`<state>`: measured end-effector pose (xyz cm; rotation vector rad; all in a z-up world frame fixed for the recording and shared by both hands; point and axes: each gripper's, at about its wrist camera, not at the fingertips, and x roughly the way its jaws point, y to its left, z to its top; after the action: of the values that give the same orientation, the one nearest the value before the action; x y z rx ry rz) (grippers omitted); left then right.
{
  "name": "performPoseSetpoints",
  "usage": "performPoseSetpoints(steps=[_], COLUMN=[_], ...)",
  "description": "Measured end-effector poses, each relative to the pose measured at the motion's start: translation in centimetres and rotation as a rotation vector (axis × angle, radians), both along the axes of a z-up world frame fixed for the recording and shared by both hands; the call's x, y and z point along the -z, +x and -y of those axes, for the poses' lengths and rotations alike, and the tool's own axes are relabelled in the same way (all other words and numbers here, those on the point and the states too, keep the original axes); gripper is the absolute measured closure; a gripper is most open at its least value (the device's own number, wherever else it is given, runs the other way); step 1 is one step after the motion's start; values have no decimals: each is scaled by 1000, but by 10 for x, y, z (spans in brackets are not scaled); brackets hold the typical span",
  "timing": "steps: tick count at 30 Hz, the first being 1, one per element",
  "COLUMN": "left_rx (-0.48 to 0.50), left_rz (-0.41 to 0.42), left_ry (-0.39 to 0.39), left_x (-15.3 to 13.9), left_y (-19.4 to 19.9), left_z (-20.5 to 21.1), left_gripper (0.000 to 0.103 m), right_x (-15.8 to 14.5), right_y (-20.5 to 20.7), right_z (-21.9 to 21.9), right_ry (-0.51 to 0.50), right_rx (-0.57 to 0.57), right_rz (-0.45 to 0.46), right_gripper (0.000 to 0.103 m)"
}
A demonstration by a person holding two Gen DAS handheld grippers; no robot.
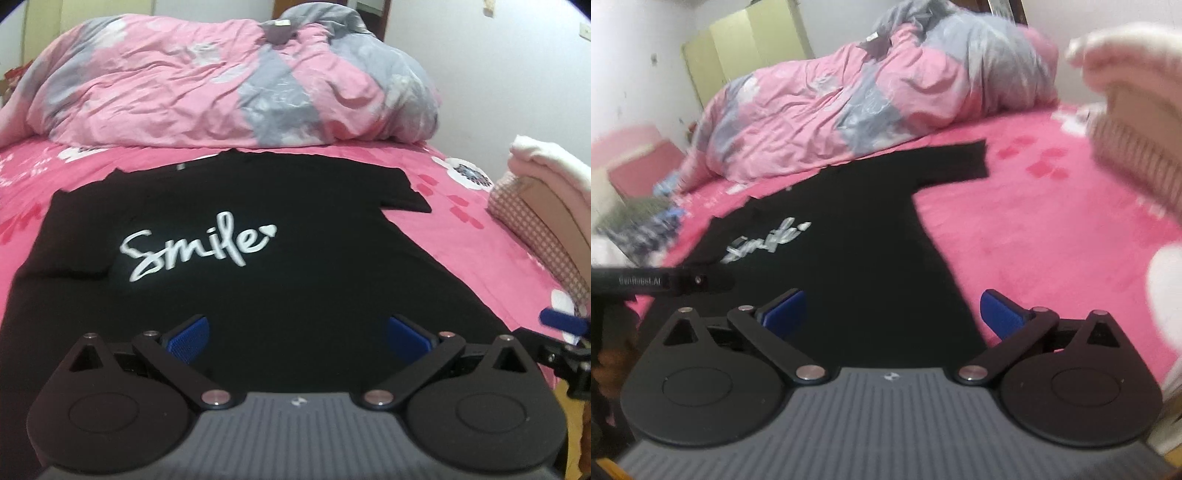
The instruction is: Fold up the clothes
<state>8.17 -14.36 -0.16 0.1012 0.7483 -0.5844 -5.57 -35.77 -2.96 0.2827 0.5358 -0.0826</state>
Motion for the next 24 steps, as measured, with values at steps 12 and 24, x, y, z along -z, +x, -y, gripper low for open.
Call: performPoseSetpoints(steps=[12, 24], left_rx=[151, 302], left_rz=[55, 287], left_ry=[-22, 32], left_x=[0, 20], left_y=[13, 50], left_z=[67, 179], left_gripper=[0, 0], right_x=[-22, -73], right_y=[10, 150], right_z=[43, 150], right_ry=[-229, -142], right_rx=[-66, -248], right_rz=[160, 182], right_gripper=[1, 1])
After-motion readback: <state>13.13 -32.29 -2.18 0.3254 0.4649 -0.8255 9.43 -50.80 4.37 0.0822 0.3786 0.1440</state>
